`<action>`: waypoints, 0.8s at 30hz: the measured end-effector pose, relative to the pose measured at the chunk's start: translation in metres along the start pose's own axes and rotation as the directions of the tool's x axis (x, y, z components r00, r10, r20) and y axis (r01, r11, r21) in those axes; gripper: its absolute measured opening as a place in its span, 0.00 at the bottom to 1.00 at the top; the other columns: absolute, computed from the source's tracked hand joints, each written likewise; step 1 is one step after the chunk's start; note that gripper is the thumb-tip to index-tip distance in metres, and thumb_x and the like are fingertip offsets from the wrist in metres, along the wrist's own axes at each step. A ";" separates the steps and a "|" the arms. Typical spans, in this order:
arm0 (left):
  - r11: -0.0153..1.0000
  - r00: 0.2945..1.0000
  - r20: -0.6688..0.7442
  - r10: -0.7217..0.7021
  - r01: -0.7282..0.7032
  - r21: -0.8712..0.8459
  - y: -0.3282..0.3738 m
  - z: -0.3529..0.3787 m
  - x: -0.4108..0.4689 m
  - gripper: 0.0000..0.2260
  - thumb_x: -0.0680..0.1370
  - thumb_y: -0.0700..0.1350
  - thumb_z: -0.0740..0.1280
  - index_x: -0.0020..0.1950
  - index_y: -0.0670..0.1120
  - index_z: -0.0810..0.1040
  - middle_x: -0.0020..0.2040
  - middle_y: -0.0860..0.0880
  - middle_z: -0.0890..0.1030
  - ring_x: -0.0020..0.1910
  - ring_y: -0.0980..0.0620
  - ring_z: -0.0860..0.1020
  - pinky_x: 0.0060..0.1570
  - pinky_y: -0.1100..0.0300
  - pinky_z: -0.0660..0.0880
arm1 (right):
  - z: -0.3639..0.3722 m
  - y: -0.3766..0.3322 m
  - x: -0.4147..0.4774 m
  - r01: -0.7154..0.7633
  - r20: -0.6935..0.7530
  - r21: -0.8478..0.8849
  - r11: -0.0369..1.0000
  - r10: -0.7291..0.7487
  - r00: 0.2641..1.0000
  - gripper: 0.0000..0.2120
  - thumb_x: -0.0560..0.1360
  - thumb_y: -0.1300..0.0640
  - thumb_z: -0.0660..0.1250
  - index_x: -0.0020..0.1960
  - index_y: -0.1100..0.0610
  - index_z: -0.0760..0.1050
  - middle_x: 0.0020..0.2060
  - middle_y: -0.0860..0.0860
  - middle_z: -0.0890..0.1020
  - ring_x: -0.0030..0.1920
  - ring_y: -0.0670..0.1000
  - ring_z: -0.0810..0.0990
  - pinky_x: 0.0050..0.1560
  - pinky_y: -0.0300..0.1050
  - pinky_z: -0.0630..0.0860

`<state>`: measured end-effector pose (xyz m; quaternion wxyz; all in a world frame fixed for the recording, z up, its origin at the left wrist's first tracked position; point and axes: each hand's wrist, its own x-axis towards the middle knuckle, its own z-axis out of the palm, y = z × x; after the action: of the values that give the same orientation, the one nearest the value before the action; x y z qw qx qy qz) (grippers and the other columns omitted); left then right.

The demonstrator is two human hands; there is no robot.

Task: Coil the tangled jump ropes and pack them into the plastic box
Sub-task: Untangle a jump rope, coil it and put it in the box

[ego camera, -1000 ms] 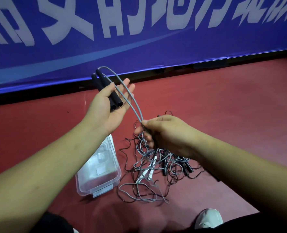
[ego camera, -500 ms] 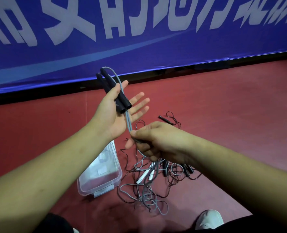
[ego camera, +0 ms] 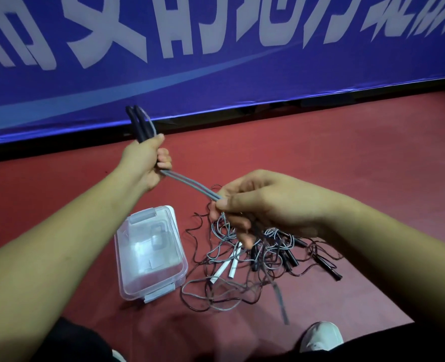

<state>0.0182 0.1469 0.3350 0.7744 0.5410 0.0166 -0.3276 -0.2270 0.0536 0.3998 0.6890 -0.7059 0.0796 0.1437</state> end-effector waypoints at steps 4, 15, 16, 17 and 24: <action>0.967 0.976 -0.049 -0.211 0.215 0.133 -0.009 -0.020 0.013 0.07 0.83 0.39 0.58 0.46 0.47 0.68 0.20 0.53 0.63 0.17 0.60 0.62 0.16 0.70 0.60 | -0.005 -0.003 -0.007 0.070 -0.055 -0.024 0.997 -0.071 0.996 0.09 0.82 0.61 0.61 0.48 0.65 0.76 0.24 0.50 0.63 0.22 0.48 0.64 0.26 0.38 0.64; 0.817 0.931 0.121 -0.345 0.235 0.526 -0.028 0.004 -0.025 0.07 0.81 0.37 0.63 0.59 0.38 0.75 0.28 0.49 0.67 0.20 0.58 0.66 0.16 0.68 0.64 | -0.051 -0.004 -0.008 0.278 -0.465 0.082 0.957 -0.210 0.860 0.10 0.80 0.64 0.61 0.41 0.63 0.76 0.24 0.48 0.60 0.24 0.46 0.55 0.27 0.40 0.50; 0.797 0.915 0.146 -0.376 0.238 0.555 -0.027 0.005 -0.029 0.09 0.82 0.38 0.62 0.60 0.37 0.75 0.28 0.48 0.69 0.20 0.58 0.65 0.15 0.69 0.62 | -0.055 -0.004 -0.009 0.290 -0.485 0.087 0.953 -0.214 0.848 0.10 0.80 0.64 0.61 0.41 0.63 0.76 0.24 0.48 0.60 0.24 0.46 0.54 0.28 0.41 0.49; 0.786 0.897 0.174 -0.406 0.246 0.567 -0.027 0.007 -0.032 0.09 0.82 0.38 0.62 0.61 0.37 0.75 0.29 0.48 0.71 0.20 0.58 0.64 0.14 0.69 0.61 | -0.058 -0.004 -0.010 0.299 -0.503 0.089 0.950 -0.216 0.837 0.11 0.80 0.64 0.61 0.40 0.63 0.77 0.24 0.48 0.60 0.24 0.46 0.54 0.28 0.42 0.49; 0.746 0.743 0.395 -0.540 0.206 0.633 -0.018 0.012 -0.048 0.11 0.81 0.43 0.62 0.61 0.42 0.77 0.29 0.49 0.65 0.18 0.59 0.60 0.15 0.70 0.55 | -0.080 0.003 -0.013 0.262 -0.624 0.102 0.960 -0.143 0.768 0.10 0.79 0.64 0.62 0.42 0.65 0.77 0.24 0.48 0.59 0.24 0.46 0.54 0.26 0.39 0.53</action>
<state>-0.0330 0.1566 0.3435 0.4680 0.6047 -0.1908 -0.6156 -0.2323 -0.0276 0.4019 0.6997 -0.6521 0.2336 -0.1752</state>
